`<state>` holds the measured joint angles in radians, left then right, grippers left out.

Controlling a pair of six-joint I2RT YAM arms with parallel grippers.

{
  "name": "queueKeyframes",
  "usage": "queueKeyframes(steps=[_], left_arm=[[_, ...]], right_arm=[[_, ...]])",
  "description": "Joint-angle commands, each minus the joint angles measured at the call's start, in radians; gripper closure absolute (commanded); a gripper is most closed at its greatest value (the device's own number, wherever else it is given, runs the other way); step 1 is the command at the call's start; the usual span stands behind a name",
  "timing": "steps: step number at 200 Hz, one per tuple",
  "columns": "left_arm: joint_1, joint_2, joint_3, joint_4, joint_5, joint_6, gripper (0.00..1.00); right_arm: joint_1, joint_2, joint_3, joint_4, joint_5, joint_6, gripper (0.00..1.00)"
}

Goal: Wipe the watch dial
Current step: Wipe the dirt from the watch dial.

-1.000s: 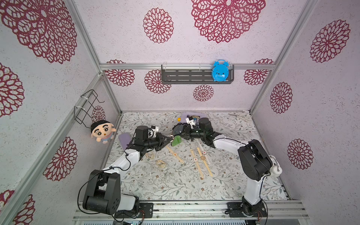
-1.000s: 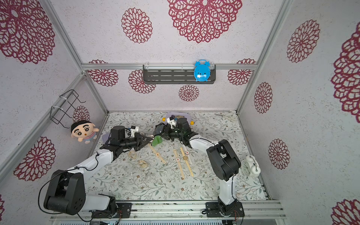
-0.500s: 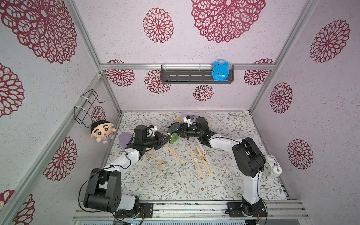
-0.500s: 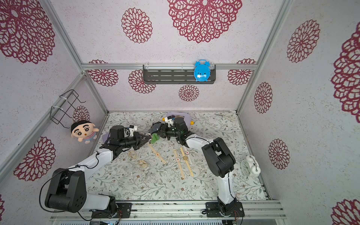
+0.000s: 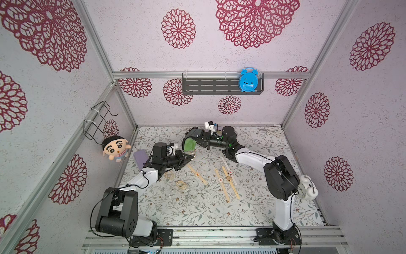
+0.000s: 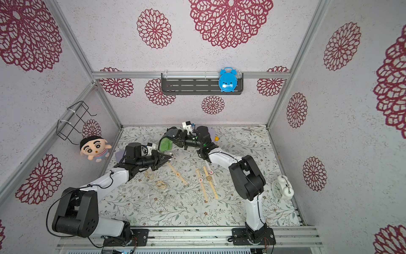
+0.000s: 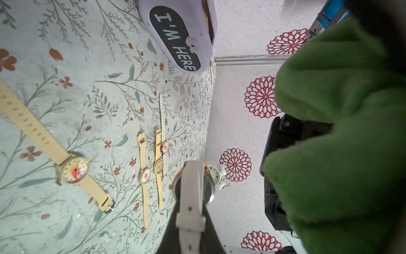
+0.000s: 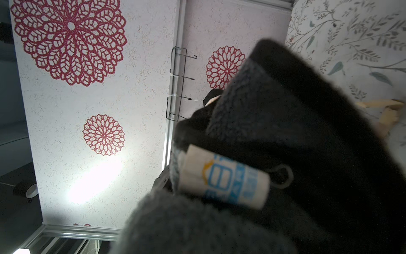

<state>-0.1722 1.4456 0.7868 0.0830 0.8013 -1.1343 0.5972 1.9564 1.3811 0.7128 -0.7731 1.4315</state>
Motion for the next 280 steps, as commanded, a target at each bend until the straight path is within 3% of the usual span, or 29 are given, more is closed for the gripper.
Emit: queueKeyframes(steps=[1, 32, 67, 106, 139, 280], left_arm=[[-0.003, -0.034, -0.010, -0.013, 0.012, 0.014, 1.00], [0.002, -0.044, 0.001, -0.019, 0.007, 0.014, 1.00], [0.003, -0.039, 0.024, -0.015, 0.005, 0.008, 1.00], [0.002, -0.030, 0.026, 0.002, 0.008, -0.005, 1.00], [-0.001, -0.030, -0.002, 0.028, 0.010, -0.022, 1.00], [-0.054, 0.005, -0.037, -0.007, 0.009, -0.006, 1.00]], right_arm=[[-0.074, -0.079, -0.069, -0.026, -0.021, -0.092, 1.00], [-0.083, -0.115, -0.141, -0.199, -0.024, -0.251, 1.00], [-0.063, -0.141, -0.235, -0.196, -0.024, -0.264, 1.00], [-0.019, -0.119, -0.221, -0.167, -0.023, -0.246, 1.00], [0.013, -0.064, -0.145, -0.112, -0.027, -0.196, 1.00], [0.054, 0.122, 0.298, -0.213, -0.090, -0.189, 1.00]])
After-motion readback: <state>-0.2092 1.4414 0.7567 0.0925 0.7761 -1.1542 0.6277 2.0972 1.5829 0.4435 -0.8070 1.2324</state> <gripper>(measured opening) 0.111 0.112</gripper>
